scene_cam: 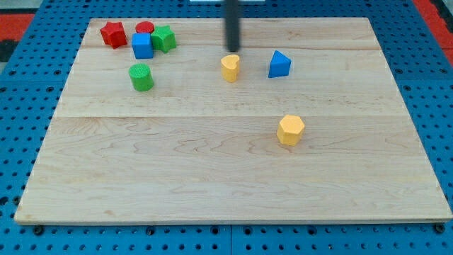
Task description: Push the blue triangle diagonally to the hexagon
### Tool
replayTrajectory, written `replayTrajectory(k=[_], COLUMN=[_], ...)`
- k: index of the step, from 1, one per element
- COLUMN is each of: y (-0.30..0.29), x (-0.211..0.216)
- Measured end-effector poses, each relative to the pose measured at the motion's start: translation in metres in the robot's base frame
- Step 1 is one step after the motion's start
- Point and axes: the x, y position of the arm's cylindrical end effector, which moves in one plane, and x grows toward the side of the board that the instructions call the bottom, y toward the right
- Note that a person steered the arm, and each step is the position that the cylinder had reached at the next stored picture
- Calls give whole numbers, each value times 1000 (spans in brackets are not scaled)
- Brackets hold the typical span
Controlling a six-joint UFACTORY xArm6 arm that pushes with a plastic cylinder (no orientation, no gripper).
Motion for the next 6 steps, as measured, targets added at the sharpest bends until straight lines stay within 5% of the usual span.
replayTrajectory(k=[1, 4, 6], y=[110, -5, -11], x=[7, 48, 92])
